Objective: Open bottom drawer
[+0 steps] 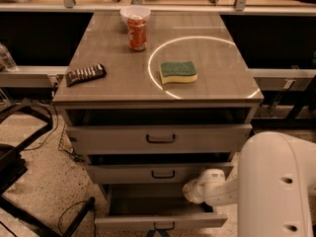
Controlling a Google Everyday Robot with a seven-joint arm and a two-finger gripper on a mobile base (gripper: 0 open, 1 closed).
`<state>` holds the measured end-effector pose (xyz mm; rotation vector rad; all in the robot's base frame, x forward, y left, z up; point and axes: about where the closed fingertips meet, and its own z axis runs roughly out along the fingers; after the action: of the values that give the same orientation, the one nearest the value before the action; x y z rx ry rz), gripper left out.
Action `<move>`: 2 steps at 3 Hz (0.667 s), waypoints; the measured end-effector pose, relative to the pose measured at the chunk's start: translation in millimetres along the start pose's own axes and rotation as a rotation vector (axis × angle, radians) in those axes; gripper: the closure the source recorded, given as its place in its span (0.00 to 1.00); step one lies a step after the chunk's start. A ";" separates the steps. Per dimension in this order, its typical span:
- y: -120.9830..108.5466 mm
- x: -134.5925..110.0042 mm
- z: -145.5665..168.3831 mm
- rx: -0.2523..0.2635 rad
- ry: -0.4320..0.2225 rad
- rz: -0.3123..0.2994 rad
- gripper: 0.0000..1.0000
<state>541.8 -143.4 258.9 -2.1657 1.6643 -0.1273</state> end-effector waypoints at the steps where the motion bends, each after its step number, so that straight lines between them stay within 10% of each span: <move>1: 6.3 5.0 18.7 -0.034 0.030 0.008 1.00; 2: 20.3 23.8 69.3 -0.094 0.049 0.059 1.00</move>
Offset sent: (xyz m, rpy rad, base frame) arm 0.0276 -0.0297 -0.1231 -0.0799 0.1483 -0.1025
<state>551.7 -152.1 184.0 -2.1959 1.7933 -0.0879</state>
